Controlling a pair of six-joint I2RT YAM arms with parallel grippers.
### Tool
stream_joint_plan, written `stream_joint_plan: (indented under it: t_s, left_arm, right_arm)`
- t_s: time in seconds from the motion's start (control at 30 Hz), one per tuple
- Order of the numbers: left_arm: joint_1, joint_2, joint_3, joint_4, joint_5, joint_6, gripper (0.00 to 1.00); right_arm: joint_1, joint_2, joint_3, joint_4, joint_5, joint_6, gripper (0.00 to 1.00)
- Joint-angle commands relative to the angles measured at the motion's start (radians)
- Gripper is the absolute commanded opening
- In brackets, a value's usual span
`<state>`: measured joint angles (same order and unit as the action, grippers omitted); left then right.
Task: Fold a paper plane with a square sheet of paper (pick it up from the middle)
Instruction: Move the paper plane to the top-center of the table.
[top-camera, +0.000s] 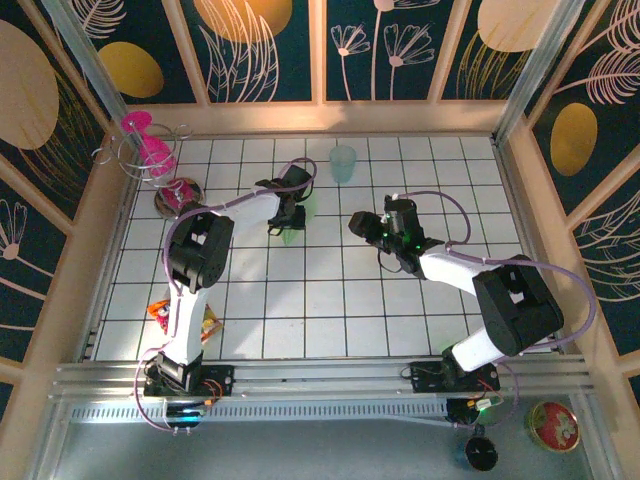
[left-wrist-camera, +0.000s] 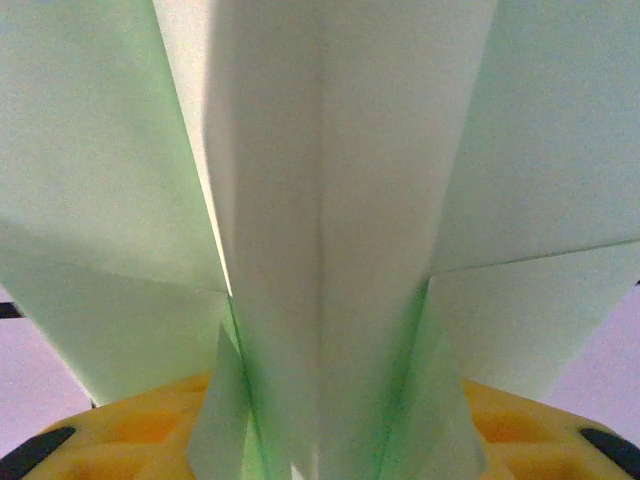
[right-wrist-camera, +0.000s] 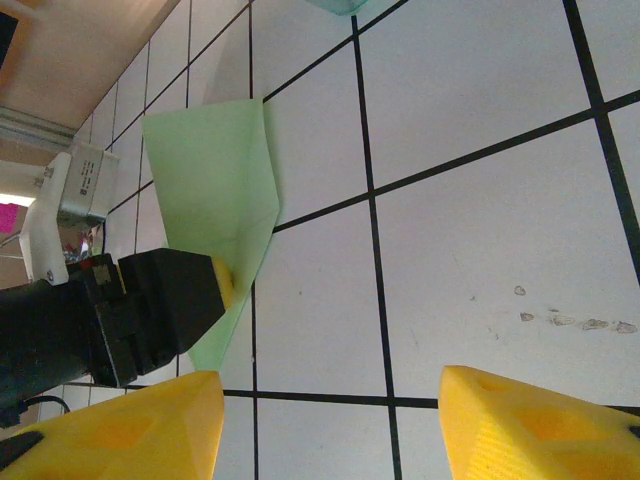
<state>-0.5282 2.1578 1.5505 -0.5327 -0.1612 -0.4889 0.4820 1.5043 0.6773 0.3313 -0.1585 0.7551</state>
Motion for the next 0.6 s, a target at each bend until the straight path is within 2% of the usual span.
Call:
stream_joint_plan:
  t_s: [0.0,0.37,0.57]
  left_arm:
    - [0.004,0.063,-0.005,0.007,-0.018,-0.053,0.49]
    - [0.022,0.072,0.013,0.048,0.019,-0.077,0.51]
    - [0.022,0.056,-0.003,0.047,0.02,-0.073,0.52]
  right_arm:
    - [-0.008,0.012,-0.015,0.002,-0.009,-0.022,0.59]
    - [-0.007,0.029,-0.014,0.002,-0.007,-0.017,0.59]
    - [-0.008,0.032,-0.015,0.005,-0.004,-0.017,0.64]
